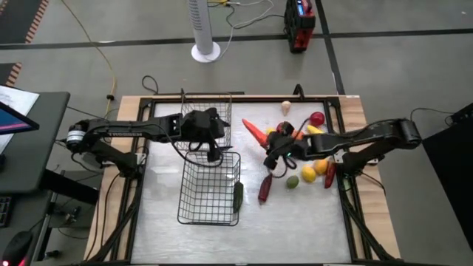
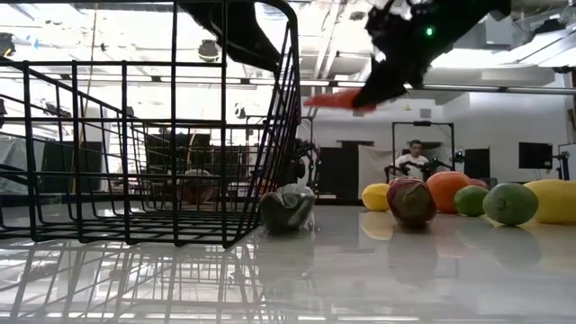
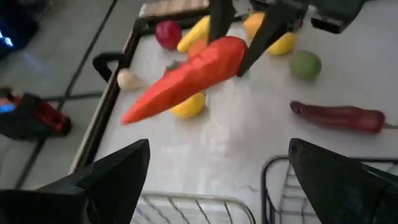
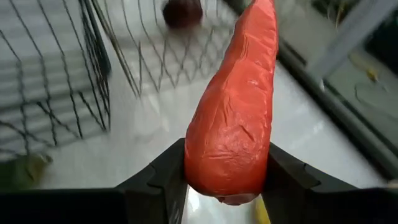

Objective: Sort produce into baskets
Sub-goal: Put the carrot into the black wire basket

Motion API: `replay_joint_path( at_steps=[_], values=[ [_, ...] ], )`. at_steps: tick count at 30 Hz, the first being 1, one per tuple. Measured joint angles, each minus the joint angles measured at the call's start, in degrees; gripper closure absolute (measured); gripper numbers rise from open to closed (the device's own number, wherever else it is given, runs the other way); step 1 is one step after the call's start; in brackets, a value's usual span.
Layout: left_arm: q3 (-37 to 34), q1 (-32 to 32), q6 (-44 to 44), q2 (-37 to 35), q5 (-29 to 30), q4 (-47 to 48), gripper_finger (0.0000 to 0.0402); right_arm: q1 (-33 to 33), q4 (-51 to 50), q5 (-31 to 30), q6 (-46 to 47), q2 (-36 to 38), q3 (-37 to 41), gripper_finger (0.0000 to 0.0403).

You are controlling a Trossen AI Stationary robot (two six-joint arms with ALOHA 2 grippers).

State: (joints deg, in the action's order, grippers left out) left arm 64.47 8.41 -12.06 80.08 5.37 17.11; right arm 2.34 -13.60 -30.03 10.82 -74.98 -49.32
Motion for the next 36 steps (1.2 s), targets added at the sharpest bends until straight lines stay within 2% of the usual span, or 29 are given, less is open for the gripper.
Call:
replay_joint_path(
  at_steps=[4,8,13,17,21,24,29,36],
  values=[
    [-0.05,0.04,-5.21,2.0,1.67,-1.74,0.0029,-0.71,3.49,4.28,-4.27,0.86,-0.04,0.0212],
    [-0.02,-0.02,-10.84,3.27,4.95,-3.63,0.0029,-0.82,2.29,7.7,-5.37,-1.02,-0.04,0.0209],
    [0.37,-0.02,-16.01,4.55,3.25,-3.95,0.0029,-1.37,2.31,12.33,-8.25,-3.26,0.03,0.0211],
    [4.1,-0.25,-15.9,8.77,1.85,4.34,0.0029,-1.66,4.45,13.89,-9.58,-3.72,-0.13,0.021],
    [7.59,-1.27,-17.56,13.26,6.55,7.55,0.0029,-1.69,6.29,16.31,-10.8,-3.78,-0.15,0.021],
    [8.32,-2.18,-18.84,15.11,7.37,8.23,0.0038,-1.21,6.02,16.31,-10.87,-3.66,-0.15,0.021],
    [8.81,-4.0,-19.48,15.69,9.11,7.5,0.0093,-0.85,5.64,15.91,-10.46,-3.48,-0.13,0.0208],
    [8.83,-5.83,-20.37,15.69,17.97,6.2,0.0216,-0.89,5.96,15.78,-10.29,-3.48,-0.13,0.0207]
  ],
)
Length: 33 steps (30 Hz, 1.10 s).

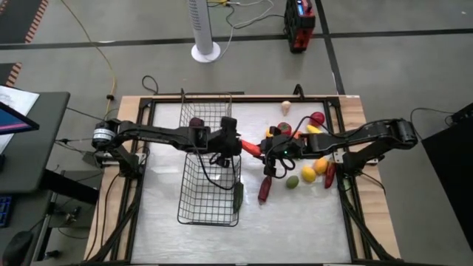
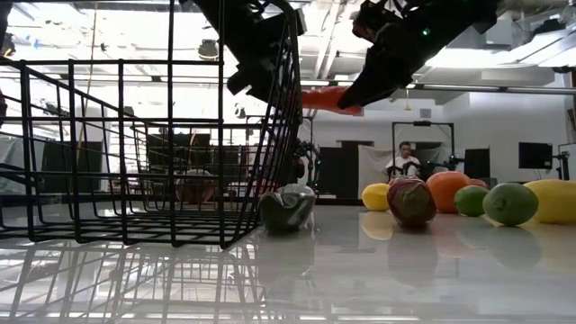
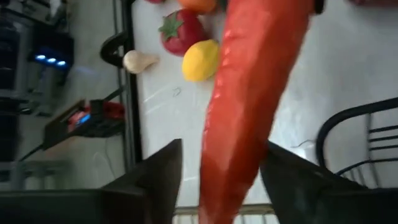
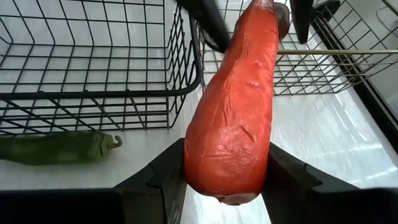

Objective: Sort produce into baskets
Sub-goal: Put the carrot into the black wire basket

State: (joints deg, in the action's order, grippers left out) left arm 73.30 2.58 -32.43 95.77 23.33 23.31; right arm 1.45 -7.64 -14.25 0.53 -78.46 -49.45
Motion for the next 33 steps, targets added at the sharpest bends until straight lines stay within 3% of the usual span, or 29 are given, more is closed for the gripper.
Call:
replay_joint_path(
  at_steps=[5,9,17,26,33],
  values=[
    [0.0,-0.3,-0.35,0.0,1.36,0.29,0.0292,0.0,0.46,-0.17,1.12,0.04,0.0,0.0206],
    [-0.02,-0.3,-0.15,-0.02,1.25,0.98,0.0329,0.02,1.21,0.34,1.15,0.04,0.0,0.0185],
    [0.0,-0.14,1.79,-0.44,1.42,3.79,0.0315,0.02,2.28,0.65,1.11,0.46,0.0,0.0129],
    [-0.02,4.71,9.19,-6.6,-0.39,14.11,0.0326,2.14,-0.89,-2.64,2.92,8.44,0.0,0.0127],
    [-0.23,6.28,15.71,-13.14,-7.53,22.5,0.0321,8.03,-3.85,-9.95,4.0,12.18,0.0,0.0126]
  ],
)
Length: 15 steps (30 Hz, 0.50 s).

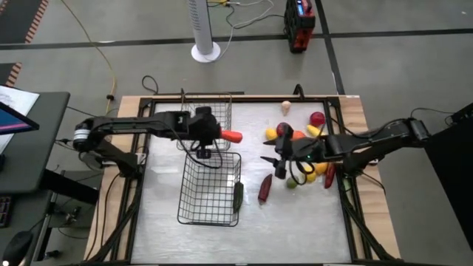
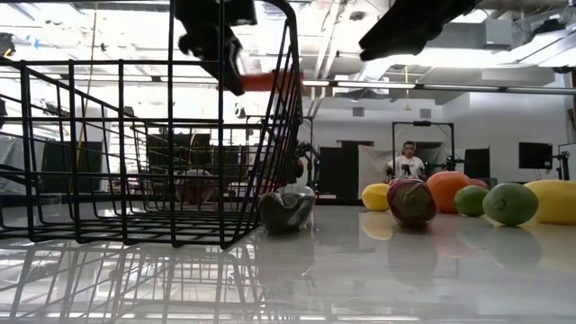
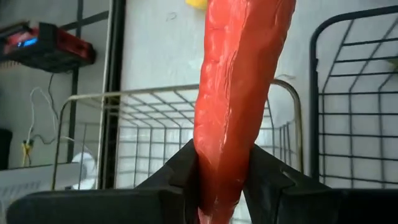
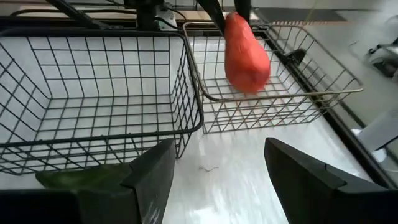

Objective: Sort produce into baskets
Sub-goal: Put the carrot into the black wire basket

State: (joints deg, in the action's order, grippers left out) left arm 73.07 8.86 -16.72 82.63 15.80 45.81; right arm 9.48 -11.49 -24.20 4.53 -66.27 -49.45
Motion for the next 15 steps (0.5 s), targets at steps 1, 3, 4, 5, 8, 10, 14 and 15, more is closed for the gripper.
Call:
replay_joint_path(
  at_steps=[1,3,4,5,8,10,14,15],
  values=[
    [-0.2,-0.05,1.01,-1.1,0.52,0.89,0.0321,0.64,-0.13,-1.39,-0.02,0.07,0.0,0.0126],
    [-0.76,0.04,3.07,-3.04,1.59,2.52,0.0321,1.6,-0.09,-3.6,-0.07,0.12,0.0,0.0126],
    [-0.94,0.19,4.1,-3.84,2.25,3.07,0.032,1.93,-0.21,-4.3,-0.08,0.08,0.02,0.0126],
    [-1.05,0.28,5.14,-4.62,2.76,3.61,0.032,2.05,-0.14,-4.4,-0.06,-0.09,0.02,0.0126],
    [-1.15,0.26,7.55,-6.8,2.66,5.89,0.032,2.03,-0.32,-4.42,-0.02,-0.16,0.02,0.0126],
    [-1.15,-0.19,8.72,-7.98,-0.28,6.37,0.032,2.02,-0.29,-4.43,-0.02,-0.28,0.02,0.0126],
    [-1.15,-2.2,9.61,-8.67,-16.66,7.29,0.032,2.0,-0.3,-4.42,-0.04,-0.31,0.02,0.0126],
    [-1.15,-2.98,9.89,-8.54,-21.46,7.62,0.0319,2.0,-0.32,-4.44,-0.02,-0.31,0.02,0.0126]
  ],
)
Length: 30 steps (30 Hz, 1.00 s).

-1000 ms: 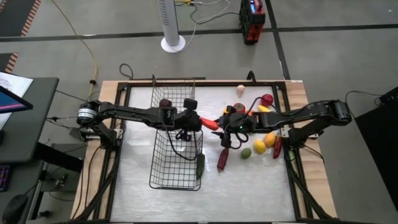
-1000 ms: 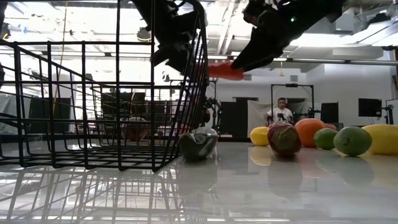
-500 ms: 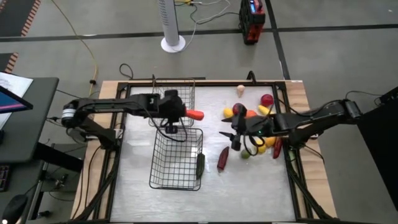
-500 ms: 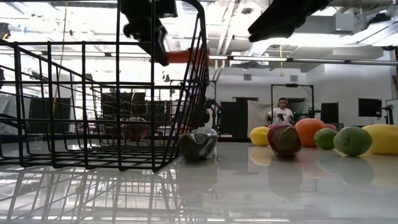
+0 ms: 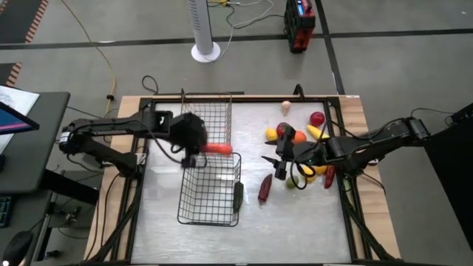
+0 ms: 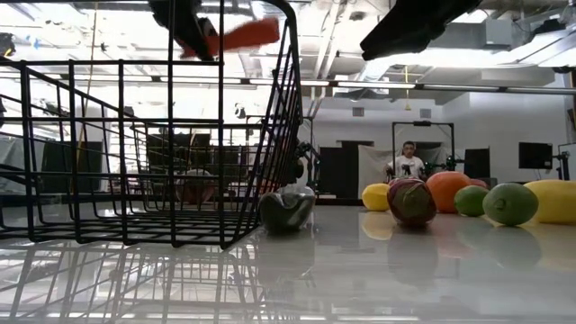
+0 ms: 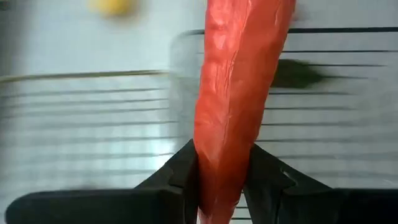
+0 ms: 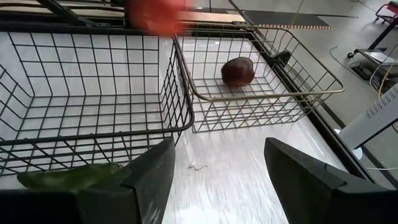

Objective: Sort produce into baskets
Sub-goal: Put the carrot into the black wire basket, then put the green chili pepper into the black wire basket

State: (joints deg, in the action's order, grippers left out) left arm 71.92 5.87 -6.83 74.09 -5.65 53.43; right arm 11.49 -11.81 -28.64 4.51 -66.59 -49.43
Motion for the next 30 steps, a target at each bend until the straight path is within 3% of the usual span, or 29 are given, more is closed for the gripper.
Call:
replay_joint_path(
  at_steps=[2,4,8,13,21,26,30],
  values=[
    [0.0,-1.93,0.5,0.75,-6.89,-0.1,0.0319,0.0,0.0,-0.03,-0.02,-0.02,0.0,0.0126],
    [0.0,-4.25,1.17,1.93,-9.03,-0.08,0.0319,-0.08,0.04,-0.05,-0.01,-0.02,0.0,0.0126],
    [0.0,-8.82,2.82,5.06,-2.77,-0.55,0.0311,-0.37,-0.12,-0.03,0.45,-0.04,0.0,0.0126],
    [0.0,-12.26,3.77,9.13,5.22,-0.11,0.0262,-0.37,-0.58,0.04,1.08,-0.04,0.0,0.0126],
    [0.0,-12.95,2.33,10.29,7.89,-0.18,0.0183,-0.37,-3.2,2.26,3.39,-0.26,0.04,0.0126],
    [0.0,-12.95,1.41,10.18,9.77,-0.48,0.0171,-0.35,-2.85,8.65,6.55,-1.24,0.04,0.0126],
    [0.0,-12.95,1.55,10.16,13.57,-0.45,0.0173,-0.35,-1.61,9.3,8.99,-6.72,0.04,0.0126]
  ],
)
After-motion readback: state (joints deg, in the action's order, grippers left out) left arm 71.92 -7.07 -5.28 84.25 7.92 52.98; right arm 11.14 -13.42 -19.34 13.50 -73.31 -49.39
